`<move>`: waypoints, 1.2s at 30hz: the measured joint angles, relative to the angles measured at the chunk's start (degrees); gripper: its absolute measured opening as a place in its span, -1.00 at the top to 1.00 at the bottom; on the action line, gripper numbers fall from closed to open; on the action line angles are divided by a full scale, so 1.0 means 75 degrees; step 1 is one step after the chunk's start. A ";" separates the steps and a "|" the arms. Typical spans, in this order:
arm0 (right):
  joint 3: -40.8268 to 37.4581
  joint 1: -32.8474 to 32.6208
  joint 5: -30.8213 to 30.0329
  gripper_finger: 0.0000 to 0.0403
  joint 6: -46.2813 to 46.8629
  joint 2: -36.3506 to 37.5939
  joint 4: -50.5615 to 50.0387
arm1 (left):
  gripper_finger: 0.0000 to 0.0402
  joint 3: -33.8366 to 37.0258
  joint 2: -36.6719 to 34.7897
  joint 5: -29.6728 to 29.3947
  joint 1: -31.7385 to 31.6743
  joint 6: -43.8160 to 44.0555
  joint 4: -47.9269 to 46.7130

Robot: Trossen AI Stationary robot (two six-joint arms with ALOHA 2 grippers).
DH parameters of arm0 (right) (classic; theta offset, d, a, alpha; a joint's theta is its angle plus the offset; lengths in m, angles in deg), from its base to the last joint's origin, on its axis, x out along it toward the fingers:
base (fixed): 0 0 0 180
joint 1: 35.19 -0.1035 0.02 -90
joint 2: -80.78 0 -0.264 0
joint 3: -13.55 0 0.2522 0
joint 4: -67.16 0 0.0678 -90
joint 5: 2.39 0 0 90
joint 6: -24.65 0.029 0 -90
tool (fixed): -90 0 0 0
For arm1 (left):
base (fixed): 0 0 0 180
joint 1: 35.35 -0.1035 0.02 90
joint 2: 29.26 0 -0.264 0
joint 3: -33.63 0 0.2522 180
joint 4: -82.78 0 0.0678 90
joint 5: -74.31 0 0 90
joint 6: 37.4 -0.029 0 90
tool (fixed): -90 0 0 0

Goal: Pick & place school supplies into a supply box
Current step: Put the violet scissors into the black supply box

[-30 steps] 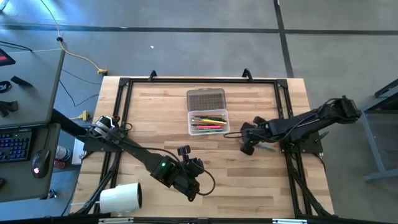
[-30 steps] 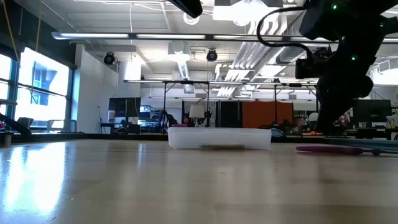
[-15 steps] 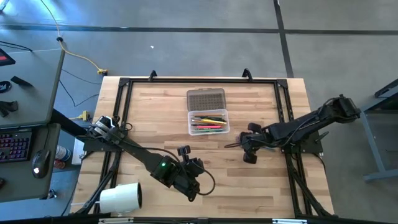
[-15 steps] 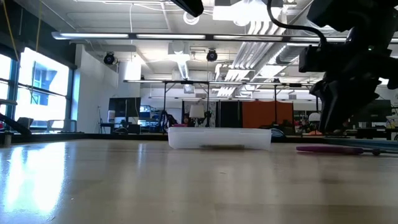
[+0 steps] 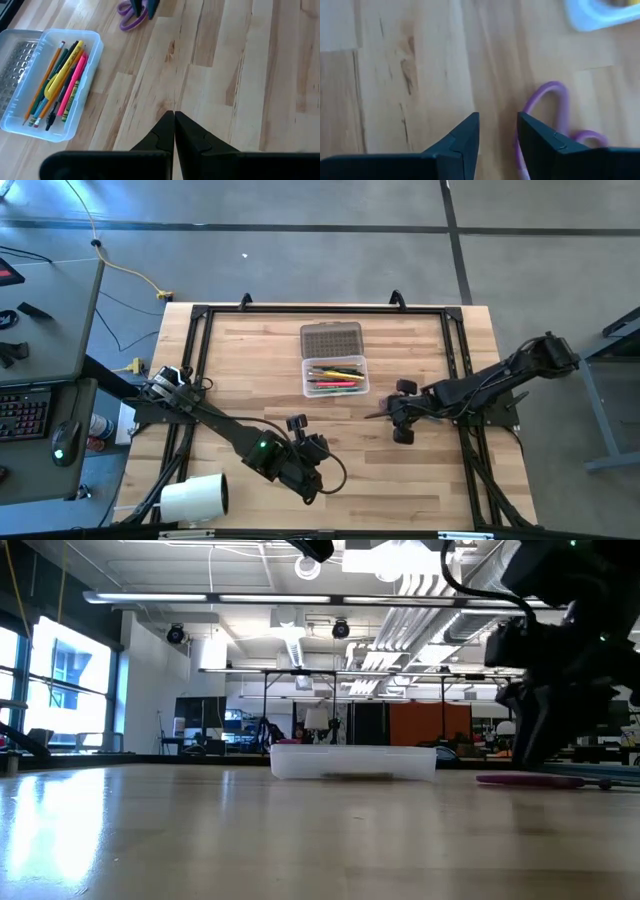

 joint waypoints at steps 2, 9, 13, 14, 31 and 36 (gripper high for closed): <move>-0.0311 0.0000 0.0119 0.41 -0.0043 0.0001 0.0432 | 0.77 0.0000 0.0000 -0.0001 0.0000 0.0001 0.0000; -0.0678 0.0006 -0.0473 0.41 -0.0339 -0.0001 0.0472 | 0.77 0.0000 0.0000 -0.0001 0.0000 -0.0001 -0.0006; -0.0675 0.0006 -0.0437 0.41 -0.0575 0.0001 0.0782 | 0.77 0.0000 0.0000 0.0001 0.0000 -0.0001 -0.0009; -0.0669 0.0006 -0.0443 0.41 -0.0654 0.0001 0.0830 | 0.77 0.0000 0.0000 -0.0001 0.0000 -0.0001 -0.0010; -0.0380 0.0009 -0.2181 0.41 0.0480 0.0004 0.0066 | 0.77 0.0000 0.0000 -0.0001 0.0000 -0.0001 -0.0017; -0.0383 0.0010 -0.2228 0.41 0.1207 0.0004 -0.0516 | 0.77 0.0000 0.0000 -0.0001 0.0000 -0.0001 -0.0015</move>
